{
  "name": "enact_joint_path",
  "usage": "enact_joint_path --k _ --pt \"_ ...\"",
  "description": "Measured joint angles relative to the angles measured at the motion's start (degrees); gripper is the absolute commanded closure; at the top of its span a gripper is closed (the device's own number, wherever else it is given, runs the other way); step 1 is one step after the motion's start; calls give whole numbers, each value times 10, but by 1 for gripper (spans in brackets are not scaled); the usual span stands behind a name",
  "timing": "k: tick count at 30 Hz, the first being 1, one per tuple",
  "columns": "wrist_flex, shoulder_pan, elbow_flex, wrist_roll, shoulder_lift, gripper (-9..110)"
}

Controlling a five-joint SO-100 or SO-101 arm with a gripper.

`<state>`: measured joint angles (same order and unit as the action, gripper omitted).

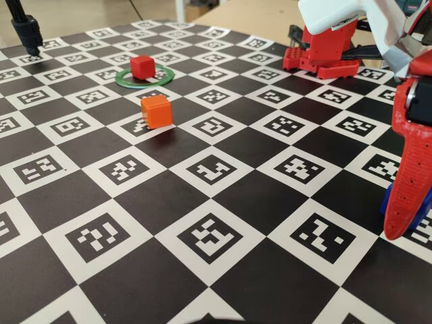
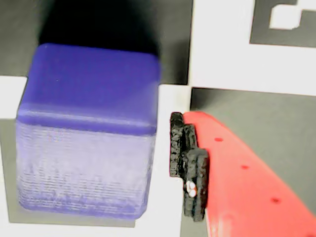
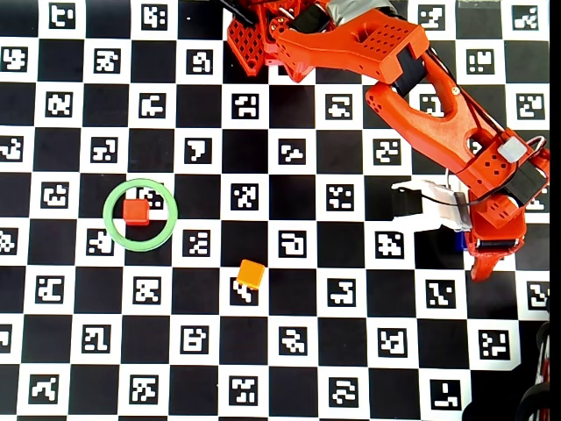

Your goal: Grab the red cube then put it in the green circle then put the blue cube on top and finally the orange cube on top

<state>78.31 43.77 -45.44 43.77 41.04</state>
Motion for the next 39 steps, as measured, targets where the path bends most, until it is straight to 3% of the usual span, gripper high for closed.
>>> enact_joint_path --k 22,39 --pt "10 -11 -27 0 19 99" --pt "121 -75 -120 -94 276 100"
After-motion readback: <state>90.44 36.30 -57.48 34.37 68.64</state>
